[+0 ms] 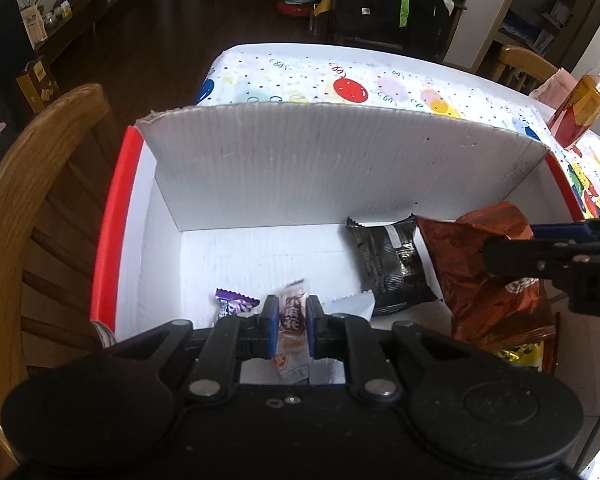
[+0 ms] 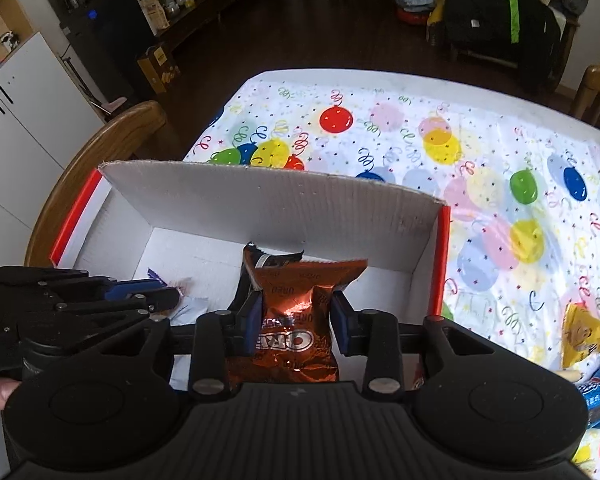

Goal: Organize snacks
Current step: 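Carry the small candy and Oreo bag into the red box and release both, then withdraw both tools from the box back over the table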

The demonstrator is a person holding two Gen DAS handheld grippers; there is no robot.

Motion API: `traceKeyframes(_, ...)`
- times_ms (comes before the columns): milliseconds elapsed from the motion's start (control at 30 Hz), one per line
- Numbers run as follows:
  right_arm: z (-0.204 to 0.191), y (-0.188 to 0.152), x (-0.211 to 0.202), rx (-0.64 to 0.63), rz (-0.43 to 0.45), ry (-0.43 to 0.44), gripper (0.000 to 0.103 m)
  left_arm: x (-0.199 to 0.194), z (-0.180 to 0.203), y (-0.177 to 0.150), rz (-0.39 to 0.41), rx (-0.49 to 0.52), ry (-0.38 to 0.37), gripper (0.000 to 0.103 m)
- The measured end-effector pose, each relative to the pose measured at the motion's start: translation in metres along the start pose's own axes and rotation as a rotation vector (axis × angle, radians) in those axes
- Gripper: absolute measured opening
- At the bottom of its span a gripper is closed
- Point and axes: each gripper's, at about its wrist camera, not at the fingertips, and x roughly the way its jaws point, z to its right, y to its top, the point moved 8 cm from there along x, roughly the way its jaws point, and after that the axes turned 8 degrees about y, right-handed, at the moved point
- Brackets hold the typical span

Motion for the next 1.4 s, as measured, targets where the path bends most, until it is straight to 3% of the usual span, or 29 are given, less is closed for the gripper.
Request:
traceKeyframes(100, -0.001, 0.001, -0.003, -0.003, 0.007, 0.003, 0.037, -0.002, -0.002, -0.002, 0.000, -0.014, -0.001, 0.020)
traceKeyframes(200, -0.004, 0.001, -0.008, -0.020, 0.018, 0.005, 0.050, -0.006, -0.002, -0.002, 0.008, -0.014, -0.001, 0.025)
traceKeyframes(567, -0.015, -0.008, -0.042, -0.044, 0.066, 0.028, 0.058, -0.036, -0.001, 0.001, 0.082, -0.019, 0.002, 0.058)
traceKeyframes(933, -0.020, -0.024, -0.091, -0.050, 0.161, 0.090, 0.073, -0.083, 0.004, -0.008, 0.173, -0.027, -0.028, 0.073)
traceKeyframes(1300, -0.012, -0.048, -0.135, -0.035, 0.231, 0.120, 0.074, -0.128, 0.024, -0.022, 0.264, -0.016, -0.058, 0.084)
traceKeyframes(1400, -0.009, -0.056, -0.148, -0.036, 0.258, 0.124, 0.080, -0.139, 0.032, -0.026, 0.282, -0.007, -0.064, 0.086)
